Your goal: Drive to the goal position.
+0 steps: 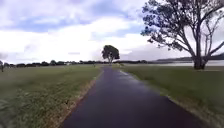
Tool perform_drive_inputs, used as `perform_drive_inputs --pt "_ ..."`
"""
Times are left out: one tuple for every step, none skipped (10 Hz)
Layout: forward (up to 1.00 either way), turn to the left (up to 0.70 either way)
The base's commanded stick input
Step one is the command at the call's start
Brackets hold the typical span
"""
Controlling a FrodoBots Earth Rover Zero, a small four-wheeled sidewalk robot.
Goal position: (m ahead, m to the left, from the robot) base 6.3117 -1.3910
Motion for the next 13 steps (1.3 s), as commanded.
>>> perform_drive_inputs --pt "0.7 -0.06" --pt "0.7 -0.1" --pt "0.7 -0.12" --pt "0.7 -0.13" --pt "0.7 0.0" --pt "0.7 0.0" --pt "0.7 0.0" --pt "0.7 0.0" --pt "0.7 0.0" --pt "0.7 0.0" --pt "0.7 0.0" --pt "0.7 0.0" --pt "0.7 0.0"
